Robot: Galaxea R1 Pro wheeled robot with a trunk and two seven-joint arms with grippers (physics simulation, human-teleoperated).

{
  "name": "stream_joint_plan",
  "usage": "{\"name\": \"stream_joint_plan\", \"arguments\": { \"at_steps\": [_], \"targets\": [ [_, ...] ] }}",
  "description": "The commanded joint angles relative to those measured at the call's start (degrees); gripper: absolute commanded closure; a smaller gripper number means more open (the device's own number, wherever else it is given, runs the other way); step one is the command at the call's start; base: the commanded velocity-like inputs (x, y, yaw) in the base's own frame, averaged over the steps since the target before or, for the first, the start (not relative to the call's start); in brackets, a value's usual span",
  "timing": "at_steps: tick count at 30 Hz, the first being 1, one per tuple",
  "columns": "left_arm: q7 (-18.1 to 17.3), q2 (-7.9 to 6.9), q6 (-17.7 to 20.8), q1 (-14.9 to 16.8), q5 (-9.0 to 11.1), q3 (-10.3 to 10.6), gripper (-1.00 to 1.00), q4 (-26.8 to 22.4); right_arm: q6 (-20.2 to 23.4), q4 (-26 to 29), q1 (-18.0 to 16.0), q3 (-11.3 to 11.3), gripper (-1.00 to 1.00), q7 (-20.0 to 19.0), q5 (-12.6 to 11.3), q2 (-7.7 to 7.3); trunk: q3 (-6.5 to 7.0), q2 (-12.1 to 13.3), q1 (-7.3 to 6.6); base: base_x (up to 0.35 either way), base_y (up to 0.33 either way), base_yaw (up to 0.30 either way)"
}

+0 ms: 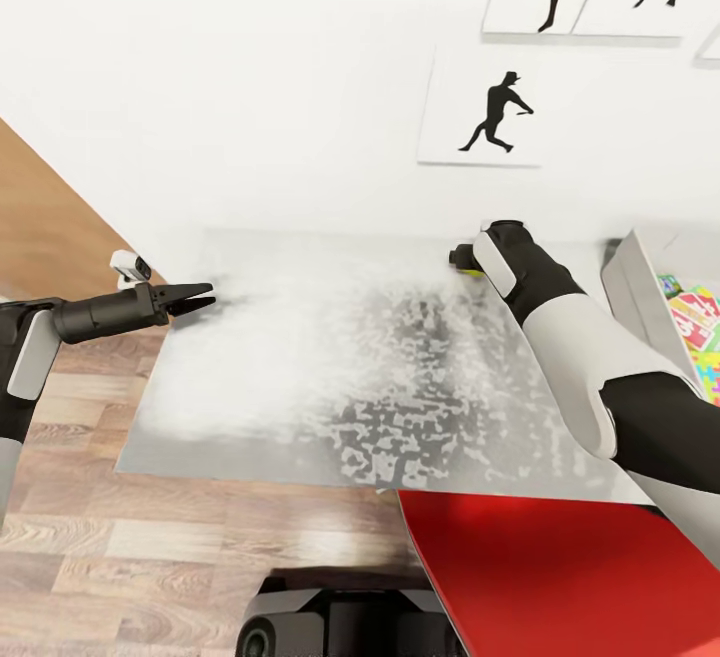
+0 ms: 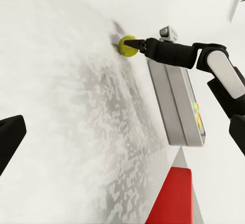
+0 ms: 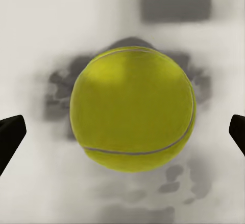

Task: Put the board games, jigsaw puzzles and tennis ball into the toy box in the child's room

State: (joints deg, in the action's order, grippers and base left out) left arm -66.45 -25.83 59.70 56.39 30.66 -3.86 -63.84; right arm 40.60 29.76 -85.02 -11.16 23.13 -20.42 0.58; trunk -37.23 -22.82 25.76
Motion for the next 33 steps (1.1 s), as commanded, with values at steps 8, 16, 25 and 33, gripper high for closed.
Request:
{"name": "stream_joint_plan", "arguments": {
  "at_steps": [8,16,25,33],
  "targets": [
    [-0.17,-0.03,0.30,0.04,0.01,-0.01,-1.00,-0.01,-0.01,0.15,0.19,-0.35,-1.00,0.47,-0.75,0.01,-0.80,-0.10,0.03,0.000,0.000,0.000],
    [-0.17,-0.10,0.30,0.04,0.01,-0.01,-1.00,0.02,-0.01,0.21,0.14,-0.35,-1.00,0.53,-0.69,0.27,-1.28,-0.10,0.03,0.000,0.000,0.000],
    [-0.17,-0.07,0.30,0.04,0.01,-0.01,-1.00,-0.02,0.00,0.21,0.04,-0.35,-1.00,0.58,-0.59,0.15,-1.31,-0.10,0.03,0.000,0.000,0.000],
    [-0.17,-0.02,0.30,0.04,0.01,-0.01,-1.00,-0.01,0.00,0.27,-0.16,-0.35,-1.00,0.64,-0.44,-0.01,-1.44,-0.10,0.03,0.000,0.000,0.000]
  ]
}}
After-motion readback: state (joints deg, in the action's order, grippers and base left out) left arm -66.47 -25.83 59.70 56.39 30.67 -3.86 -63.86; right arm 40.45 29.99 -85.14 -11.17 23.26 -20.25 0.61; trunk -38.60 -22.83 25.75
